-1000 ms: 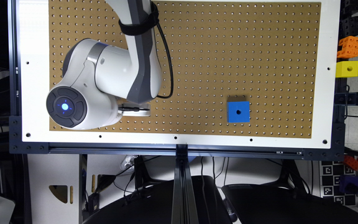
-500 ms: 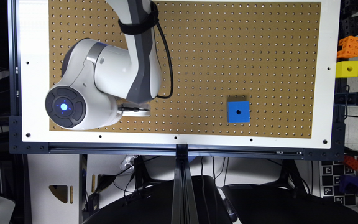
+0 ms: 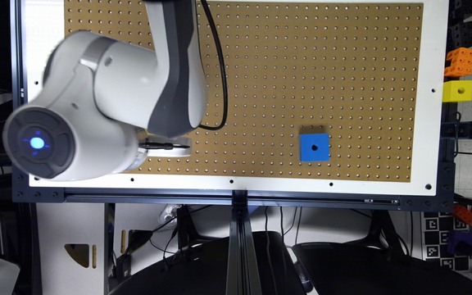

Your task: Pick up pink block.

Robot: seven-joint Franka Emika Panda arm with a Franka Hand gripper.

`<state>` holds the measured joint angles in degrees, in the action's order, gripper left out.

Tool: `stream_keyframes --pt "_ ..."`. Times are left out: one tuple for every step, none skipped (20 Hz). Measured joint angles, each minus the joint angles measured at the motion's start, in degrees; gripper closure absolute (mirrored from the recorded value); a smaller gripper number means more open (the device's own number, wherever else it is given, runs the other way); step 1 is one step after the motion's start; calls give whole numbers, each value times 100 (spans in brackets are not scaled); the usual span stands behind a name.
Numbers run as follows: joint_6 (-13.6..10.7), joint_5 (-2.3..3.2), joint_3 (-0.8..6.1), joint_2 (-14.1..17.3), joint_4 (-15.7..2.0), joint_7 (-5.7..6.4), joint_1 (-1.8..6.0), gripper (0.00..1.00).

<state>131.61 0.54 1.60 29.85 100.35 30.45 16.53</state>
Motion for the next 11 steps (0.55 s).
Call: stream_keyframes --pt "-43 0 0 -36 0 0 0 100" --pt "-52 0 0 -48 1 0 0 100" --pt "-53 0 1 -62 1 0 0 100" --pt "-62 0 1 -82 0 0 0 100" --pt "-68 0 1 -99 0 0 0 100" --pt "-69 0 1 -109 0 0 0 100" --pt "-70 0 1 -115 0 0 0 100" --pt "-70 0 1 -118 0 0 0 100" --pt "-70 0 1 -119 0 0 0 100" --pt "-70 0 1 -120 1 0 0 100" --pt "-70 0 1 -121 0 0 0 100"
